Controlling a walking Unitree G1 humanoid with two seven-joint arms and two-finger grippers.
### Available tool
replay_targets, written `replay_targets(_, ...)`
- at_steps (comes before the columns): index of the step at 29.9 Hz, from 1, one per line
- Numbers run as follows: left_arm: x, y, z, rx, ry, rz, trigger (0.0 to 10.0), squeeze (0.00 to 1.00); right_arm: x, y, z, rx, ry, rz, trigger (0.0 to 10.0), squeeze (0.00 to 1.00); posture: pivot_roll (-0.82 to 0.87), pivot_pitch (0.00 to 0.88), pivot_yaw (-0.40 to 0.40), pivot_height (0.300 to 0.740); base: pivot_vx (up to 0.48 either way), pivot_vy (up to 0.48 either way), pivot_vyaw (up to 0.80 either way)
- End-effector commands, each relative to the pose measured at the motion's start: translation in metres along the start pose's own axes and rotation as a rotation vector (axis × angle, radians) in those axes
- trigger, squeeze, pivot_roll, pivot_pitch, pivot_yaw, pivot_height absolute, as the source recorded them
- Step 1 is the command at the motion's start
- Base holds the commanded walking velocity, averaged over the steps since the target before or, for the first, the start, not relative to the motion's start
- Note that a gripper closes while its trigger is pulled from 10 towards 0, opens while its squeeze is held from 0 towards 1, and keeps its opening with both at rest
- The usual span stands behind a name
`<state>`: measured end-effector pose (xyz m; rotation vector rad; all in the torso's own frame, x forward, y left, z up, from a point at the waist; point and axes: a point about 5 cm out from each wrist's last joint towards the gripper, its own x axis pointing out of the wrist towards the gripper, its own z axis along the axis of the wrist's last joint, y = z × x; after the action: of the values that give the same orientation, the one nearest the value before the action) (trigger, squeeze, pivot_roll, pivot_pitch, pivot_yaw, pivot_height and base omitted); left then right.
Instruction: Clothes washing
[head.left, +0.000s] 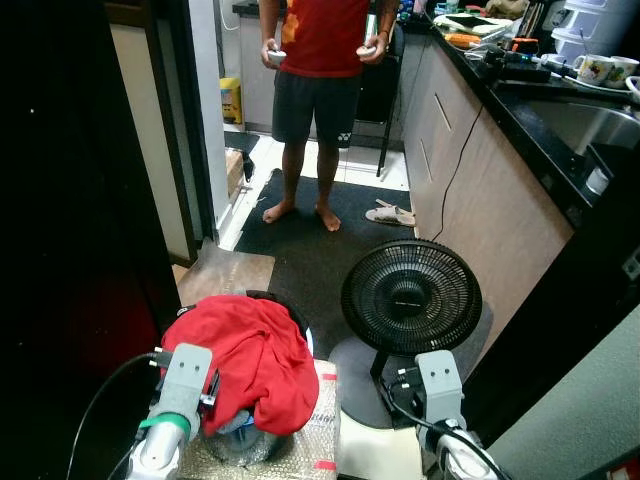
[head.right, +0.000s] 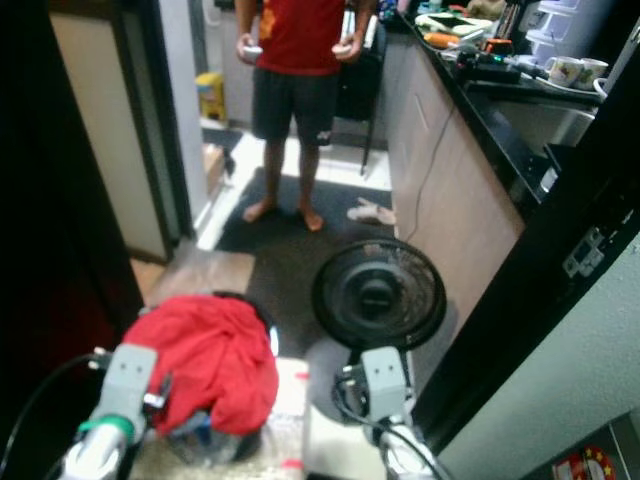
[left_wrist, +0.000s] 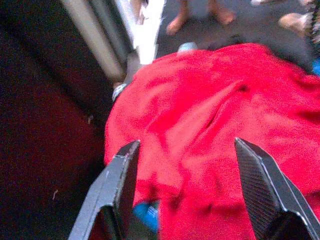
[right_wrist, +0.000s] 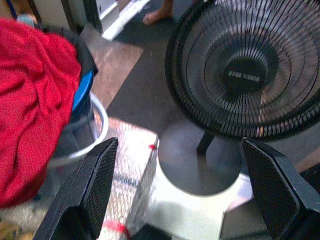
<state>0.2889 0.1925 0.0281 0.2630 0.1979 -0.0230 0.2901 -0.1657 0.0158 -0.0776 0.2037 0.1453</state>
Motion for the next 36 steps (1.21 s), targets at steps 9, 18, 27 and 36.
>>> replay_targets(9, 0.006, -0.03, 0.006, -0.055, 0.15, -0.184, 10.0, 0.0, 0.007, -0.004, 0.018, 0.008, -0.08, -0.004, 10.0, 0.0, 0.01, 0.047, -0.015, 0.74, 0.0, 0.0, 0.0)
replay_targets(18, 0.006, -0.055, -0.023, -0.036, 0.405, -0.272, 10.0, 0.0, 0.014, -0.006, 0.019, -0.01, -0.024, -0.02, 10.0, 0.0, 0.01, 0.1, -0.005, 0.74, 0.0, 0.0, 0.0)
replay_targets(27, -0.013, -0.057, -0.051, -0.042, 0.566, -0.304, 10.0, 0.0, 0.007, -0.011, 0.008, -0.015, 0.01, -0.031, 10.0, 0.0, 0.0, 0.115, -0.01, 0.74, 0.0, 0.0, 0.0)
replay_targets(36, -0.009, -0.04, -0.05, -0.087, 0.532, -0.186, 3.9, 0.0, 0.006, -0.013, 0.007, -0.027, 0.021, -0.029, 10.0, 0.0, 0.0, 0.117, -0.02, 0.74, 0.0, 0.0, 0.0)
